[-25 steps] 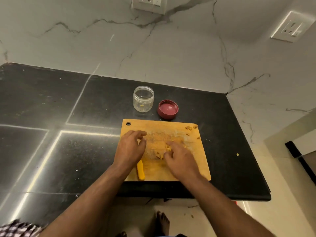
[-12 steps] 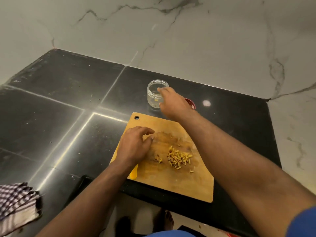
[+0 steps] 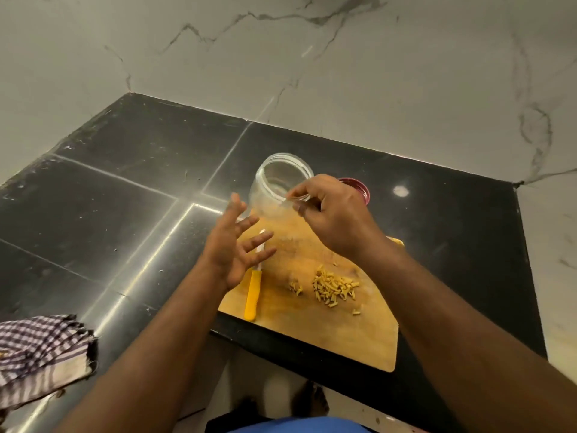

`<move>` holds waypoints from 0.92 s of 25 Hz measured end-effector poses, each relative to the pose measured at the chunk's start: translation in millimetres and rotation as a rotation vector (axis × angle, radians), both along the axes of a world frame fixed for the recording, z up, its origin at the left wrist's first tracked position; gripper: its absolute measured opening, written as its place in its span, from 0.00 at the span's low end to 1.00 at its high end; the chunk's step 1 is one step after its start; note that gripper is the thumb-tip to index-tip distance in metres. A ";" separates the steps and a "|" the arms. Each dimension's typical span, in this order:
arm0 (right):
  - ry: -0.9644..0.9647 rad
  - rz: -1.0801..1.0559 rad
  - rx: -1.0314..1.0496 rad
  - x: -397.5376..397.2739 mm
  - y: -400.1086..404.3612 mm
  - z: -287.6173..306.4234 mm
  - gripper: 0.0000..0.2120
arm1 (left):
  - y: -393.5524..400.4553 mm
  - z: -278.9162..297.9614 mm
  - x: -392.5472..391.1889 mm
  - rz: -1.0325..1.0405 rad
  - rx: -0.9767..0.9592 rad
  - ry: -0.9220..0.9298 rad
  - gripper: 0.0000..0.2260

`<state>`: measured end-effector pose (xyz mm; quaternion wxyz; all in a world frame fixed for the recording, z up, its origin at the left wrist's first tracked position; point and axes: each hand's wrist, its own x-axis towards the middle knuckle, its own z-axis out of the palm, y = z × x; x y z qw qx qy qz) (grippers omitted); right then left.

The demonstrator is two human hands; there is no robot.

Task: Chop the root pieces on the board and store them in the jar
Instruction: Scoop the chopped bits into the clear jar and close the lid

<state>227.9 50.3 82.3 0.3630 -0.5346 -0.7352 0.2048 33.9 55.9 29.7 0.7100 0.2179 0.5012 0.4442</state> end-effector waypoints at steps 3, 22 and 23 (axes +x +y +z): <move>0.170 0.129 -0.121 0.0 -35.2 8.3 0.13 | -1.2 -0.6 5.4 -0.179 -0.050 -0.333 0.32; -0.260 -0.620 -0.414 21.3 -109.3 -69.9 0.14 | -6.5 -35.0 -9.8 -0.182 -0.018 -0.068 0.27; -0.351 -0.586 -0.438 21.0 -105.7 -72.5 0.15 | -6.0 -35.4 -9.7 -0.189 -0.022 -0.071 0.27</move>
